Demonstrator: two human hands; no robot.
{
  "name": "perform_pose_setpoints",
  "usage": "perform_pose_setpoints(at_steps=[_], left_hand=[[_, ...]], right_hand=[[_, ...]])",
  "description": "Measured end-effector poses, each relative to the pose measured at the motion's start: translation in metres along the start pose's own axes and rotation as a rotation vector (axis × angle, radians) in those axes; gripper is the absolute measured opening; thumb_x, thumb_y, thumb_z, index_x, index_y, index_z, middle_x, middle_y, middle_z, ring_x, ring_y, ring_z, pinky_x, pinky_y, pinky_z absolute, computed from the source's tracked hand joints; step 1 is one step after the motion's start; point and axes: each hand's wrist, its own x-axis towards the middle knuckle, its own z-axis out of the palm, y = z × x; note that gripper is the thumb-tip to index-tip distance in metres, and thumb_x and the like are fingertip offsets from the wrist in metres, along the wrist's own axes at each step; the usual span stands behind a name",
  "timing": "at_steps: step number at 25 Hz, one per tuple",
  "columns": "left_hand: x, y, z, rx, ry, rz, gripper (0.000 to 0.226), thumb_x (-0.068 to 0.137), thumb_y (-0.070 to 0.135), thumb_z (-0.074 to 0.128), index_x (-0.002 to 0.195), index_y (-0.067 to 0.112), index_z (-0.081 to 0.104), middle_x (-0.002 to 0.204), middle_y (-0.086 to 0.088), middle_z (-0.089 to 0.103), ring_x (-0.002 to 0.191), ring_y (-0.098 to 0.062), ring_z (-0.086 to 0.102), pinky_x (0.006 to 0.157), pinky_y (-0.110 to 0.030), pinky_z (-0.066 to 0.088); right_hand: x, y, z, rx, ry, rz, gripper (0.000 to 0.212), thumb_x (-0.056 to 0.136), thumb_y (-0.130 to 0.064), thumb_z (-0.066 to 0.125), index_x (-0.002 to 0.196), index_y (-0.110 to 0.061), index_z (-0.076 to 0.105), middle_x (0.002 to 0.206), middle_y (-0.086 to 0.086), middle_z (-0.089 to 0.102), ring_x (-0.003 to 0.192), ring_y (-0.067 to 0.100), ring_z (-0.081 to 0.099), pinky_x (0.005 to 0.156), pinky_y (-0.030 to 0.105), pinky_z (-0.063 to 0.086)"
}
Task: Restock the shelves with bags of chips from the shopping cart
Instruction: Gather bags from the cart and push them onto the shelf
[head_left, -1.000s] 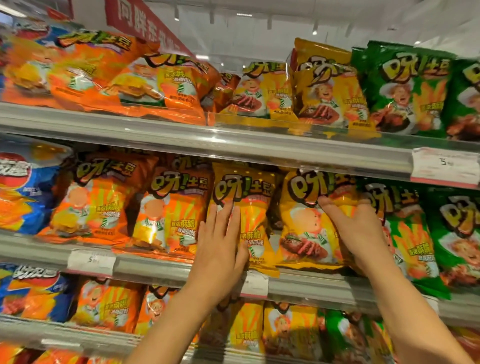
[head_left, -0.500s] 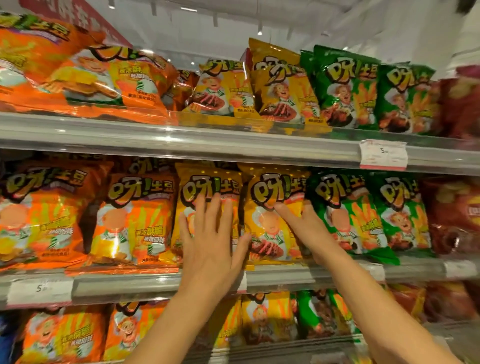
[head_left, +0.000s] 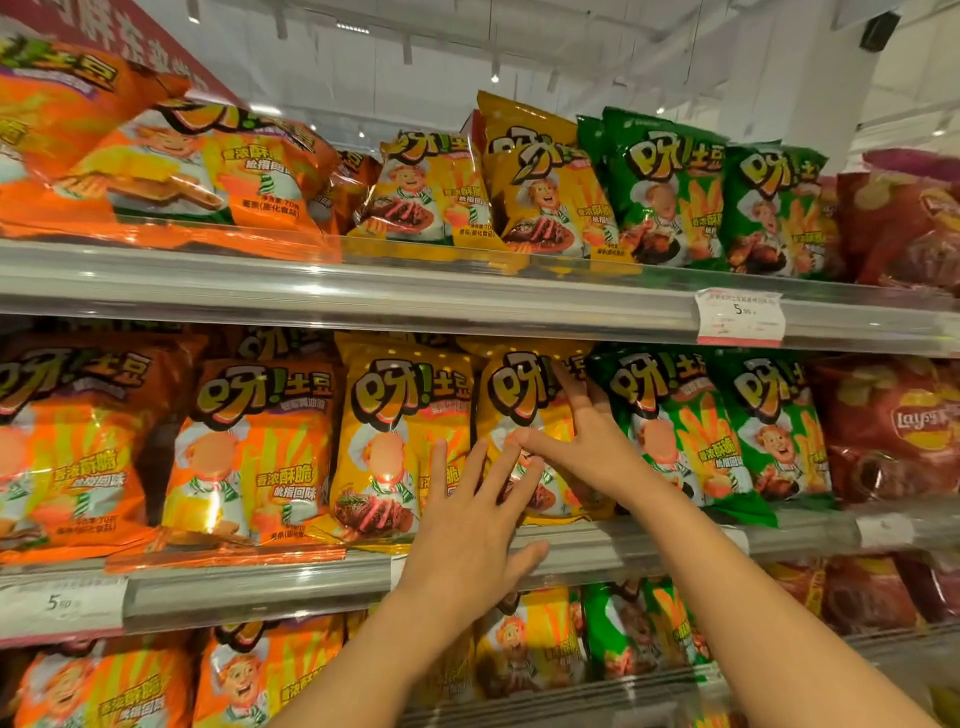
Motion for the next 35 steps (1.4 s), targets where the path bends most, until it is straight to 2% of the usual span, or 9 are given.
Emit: perform_pose_setpoints(at_steps=[6, 8, 11, 14, 17, 20, 25, 30, 35], left_hand=[[-0.005, -0.004, -0.003, -0.056, 0.051, 0.025, 0.08, 0.094, 0.078, 0.02, 0.161, 0.035, 0.012, 0.17, -0.001, 0.009, 0.155, -0.032, 0.012, 0.12, -0.065, 0.0], [-0.005, -0.004, -0.002, -0.071, 0.048, 0.021, 0.081, 0.093, 0.078, 0.023, 0.16, 0.033, 0.018, 0.169, -0.002, 0.016, 0.154, -0.032, 0.018, 0.12, -0.066, 0.007], [-0.004, -0.003, 0.002, -0.099, 0.082, 0.041, 0.078, 0.093, 0.078, 0.03, 0.158, 0.033, 0.028, 0.164, -0.003, 0.031, 0.151, -0.034, 0.028, 0.119, -0.067, 0.016], [-0.003, -0.004, 0.005, -0.105, 0.123, 0.074, 0.075, 0.093, 0.077, 0.032, 0.156, 0.036, 0.031, 0.161, -0.002, 0.037, 0.151, -0.034, 0.029, 0.117, -0.069, 0.019], [-0.001, -0.005, 0.008, -0.076, 0.145, 0.076, 0.075, 0.093, 0.078, 0.028, 0.156, 0.037, 0.032, 0.161, -0.002, 0.036, 0.152, -0.033, 0.026, 0.118, -0.068, 0.012], [0.0, -0.005, 0.01, -0.048, 0.138, 0.068, 0.077, 0.092, 0.079, 0.028, 0.156, 0.036, 0.033, 0.162, -0.004, 0.035, 0.151, -0.033, 0.027, 0.119, -0.065, 0.005], [-0.003, -0.004, 0.007, -0.073, 0.141, 0.052, 0.078, 0.093, 0.081, 0.025, 0.158, 0.038, 0.022, 0.163, -0.002, 0.032, 0.153, -0.03, 0.022, 0.121, -0.064, 0.005], [0.005, 0.018, -0.004, -0.2, 0.241, 0.075, 0.07, 0.095, 0.067, 0.033, 0.156, 0.033, 0.031, 0.164, -0.004, 0.029, 0.155, -0.029, 0.01, 0.12, -0.062, -0.004], [0.06, 0.041, -0.026, -0.284, 0.205, -0.045, 0.077, 0.094, 0.07, 0.034, 0.16, 0.037, 0.013, 0.168, -0.001, 0.006, 0.154, -0.035, -0.004, 0.12, -0.065, 0.007]], right_hand=[[-0.009, 0.0, -0.005, 0.092, 0.06, -0.007, 0.117, 0.072, -0.062, 0.079, 0.157, -0.034, 0.006, 0.157, 0.006, 0.029, 0.143, 0.023, 0.033, 0.1, 0.025, 0.032], [-0.026, 0.001, -0.002, 0.03, 0.237, -0.065, 0.104, 0.082, -0.054, 0.075, 0.158, -0.03, 0.009, 0.154, 0.004, 0.031, 0.139, 0.02, 0.036, 0.1, 0.027, 0.032], [-0.057, 0.013, 0.003, -0.14, 0.572, -0.205, 0.066, 0.093, -0.032, 0.069, 0.151, -0.022, 0.039, 0.133, 0.006, 0.047, 0.124, 0.021, 0.045, 0.098, 0.037, 0.041], [-0.083, 0.04, 0.0, -0.219, 0.816, -0.108, 0.052, 0.092, -0.024, 0.068, 0.141, -0.024, 0.052, 0.13, 0.01, 0.048, 0.122, 0.029, 0.041, 0.099, 0.048, 0.04], [-0.095, 0.067, -0.002, -0.196, 0.659, 0.101, 0.053, 0.095, -0.029, 0.063, 0.146, -0.028, 0.047, 0.148, 0.015, 0.035, 0.138, 0.033, 0.029, 0.109, 0.057, 0.036], [-0.097, 0.081, -0.003, -0.147, 0.466, 0.077, 0.059, 0.096, -0.032, 0.064, 0.15, -0.028, 0.041, 0.153, 0.012, 0.028, 0.144, 0.03, 0.025, 0.114, 0.047, 0.033], [-0.089, 0.099, -0.034, -0.154, 0.433, 0.077, 0.07, 0.093, -0.044, 0.065, 0.153, -0.021, 0.036, 0.137, 0.007, 0.041, 0.128, 0.022, 0.041, 0.102, 0.03, 0.035], [-0.08, 0.105, -0.037, -0.174, 0.373, 0.089, 0.079, 0.091, -0.055, 0.062, 0.154, -0.018, 0.031, 0.138, 0.011, 0.042, 0.132, 0.028, 0.039, 0.108, 0.039, 0.036], [-0.059, 0.103, -0.041, -0.151, 0.42, 0.056, 0.1, 0.084, -0.067, 0.063, 0.16, -0.034, 0.008, 0.163, 0.014, 0.013, 0.151, 0.034, 0.013, 0.118, 0.05, 0.022]])
